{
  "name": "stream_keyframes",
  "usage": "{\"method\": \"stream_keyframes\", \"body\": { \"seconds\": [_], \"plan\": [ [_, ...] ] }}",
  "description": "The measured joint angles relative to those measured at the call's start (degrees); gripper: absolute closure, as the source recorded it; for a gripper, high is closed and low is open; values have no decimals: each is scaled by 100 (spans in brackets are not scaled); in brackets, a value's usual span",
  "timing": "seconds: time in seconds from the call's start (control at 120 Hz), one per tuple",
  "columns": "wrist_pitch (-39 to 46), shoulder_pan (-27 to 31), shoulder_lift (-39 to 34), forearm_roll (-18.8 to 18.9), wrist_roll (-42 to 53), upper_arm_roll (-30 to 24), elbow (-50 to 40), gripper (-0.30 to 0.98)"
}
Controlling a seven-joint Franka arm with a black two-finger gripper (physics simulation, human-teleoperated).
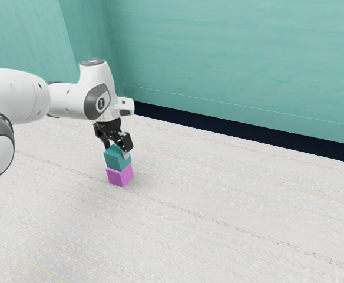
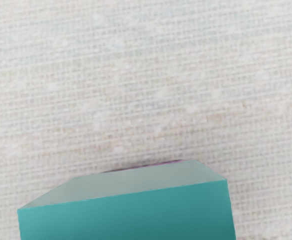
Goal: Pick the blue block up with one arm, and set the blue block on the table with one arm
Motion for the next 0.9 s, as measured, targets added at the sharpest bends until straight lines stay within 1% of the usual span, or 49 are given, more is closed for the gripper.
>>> {"method": "stream_keyframes", "body": {
  "seconds": [0.275,0.667,0.9],
  "plan": [
    [51,-3,59,-98,74,20,-26,0],
    [124,3,186,-137,132,80,-26,0],
    [168,8,229,-192,-5,85,1,0]
  ]
}}
